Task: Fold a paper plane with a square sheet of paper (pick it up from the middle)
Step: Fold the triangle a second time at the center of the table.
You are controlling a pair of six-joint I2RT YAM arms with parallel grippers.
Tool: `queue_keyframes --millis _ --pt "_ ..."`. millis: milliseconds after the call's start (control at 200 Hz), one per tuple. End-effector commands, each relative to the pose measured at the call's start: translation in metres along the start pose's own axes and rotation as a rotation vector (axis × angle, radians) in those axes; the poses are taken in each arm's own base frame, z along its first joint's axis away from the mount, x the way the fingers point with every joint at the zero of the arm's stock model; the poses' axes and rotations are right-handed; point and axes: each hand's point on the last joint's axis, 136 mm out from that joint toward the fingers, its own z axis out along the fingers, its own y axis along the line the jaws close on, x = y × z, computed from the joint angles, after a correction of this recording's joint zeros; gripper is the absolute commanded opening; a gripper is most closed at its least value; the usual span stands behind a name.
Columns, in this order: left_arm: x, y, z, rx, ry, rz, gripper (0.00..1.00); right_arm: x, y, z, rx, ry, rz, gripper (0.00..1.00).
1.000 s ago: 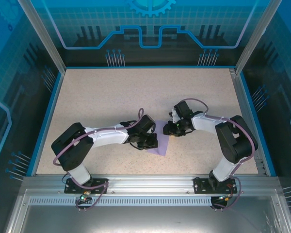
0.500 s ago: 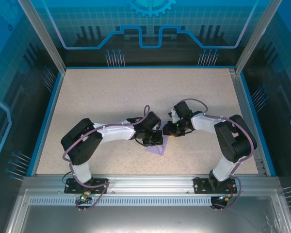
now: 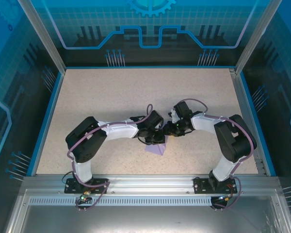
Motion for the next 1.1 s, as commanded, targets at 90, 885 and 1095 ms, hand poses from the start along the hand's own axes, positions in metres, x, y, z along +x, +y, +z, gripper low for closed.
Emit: queue_keyframes --millis 90,885,1095 --pt "-0.002 0.005 0.006 -0.038 -0.007 0.009 0.08 0.009 -0.001 0.006 -0.015 0.039 -0.006 0.29" --pt "-0.005 0.026 0.003 -0.130 -0.050 0.011 0.07 0.015 -0.006 0.009 -0.015 0.049 0.004 0.28" --pt "-0.006 0.024 0.000 -0.126 -0.055 0.017 0.07 0.016 -0.008 0.010 -0.013 0.052 0.004 0.28"
